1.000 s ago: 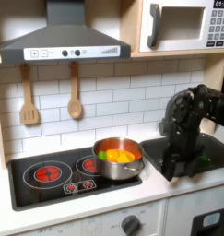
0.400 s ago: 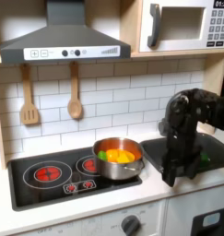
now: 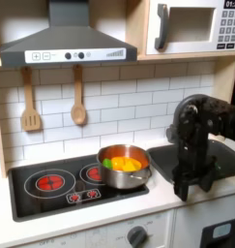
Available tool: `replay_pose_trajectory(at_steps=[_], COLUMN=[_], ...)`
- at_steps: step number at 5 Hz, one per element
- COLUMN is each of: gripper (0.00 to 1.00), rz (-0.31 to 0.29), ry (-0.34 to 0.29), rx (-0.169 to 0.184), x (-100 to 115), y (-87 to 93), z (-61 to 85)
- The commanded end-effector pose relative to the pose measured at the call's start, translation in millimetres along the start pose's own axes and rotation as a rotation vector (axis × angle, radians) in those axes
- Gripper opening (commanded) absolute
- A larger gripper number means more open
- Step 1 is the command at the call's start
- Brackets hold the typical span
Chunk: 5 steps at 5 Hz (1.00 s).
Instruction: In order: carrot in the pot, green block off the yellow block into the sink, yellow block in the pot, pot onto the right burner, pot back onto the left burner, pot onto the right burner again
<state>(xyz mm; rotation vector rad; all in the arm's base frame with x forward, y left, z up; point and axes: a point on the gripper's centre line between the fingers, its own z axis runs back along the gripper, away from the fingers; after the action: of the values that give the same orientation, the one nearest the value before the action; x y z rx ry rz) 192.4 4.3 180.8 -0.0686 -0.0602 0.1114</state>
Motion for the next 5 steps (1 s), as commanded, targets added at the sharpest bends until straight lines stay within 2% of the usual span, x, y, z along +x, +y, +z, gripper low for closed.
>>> replay_pose_trajectory(at_steps=[1, 2, 5], gripper=[1.00, 1.00, 1.00], rz=[-0.065, -0.066, -0.108], ry=[0.017, 0.017, 0.012], rx=[-0.006, -0.016, 0.000], x=[-9, -14, -32], y=[-3.2, -1.8, -5.5], z=[-7.2, -7.2, -10.0])
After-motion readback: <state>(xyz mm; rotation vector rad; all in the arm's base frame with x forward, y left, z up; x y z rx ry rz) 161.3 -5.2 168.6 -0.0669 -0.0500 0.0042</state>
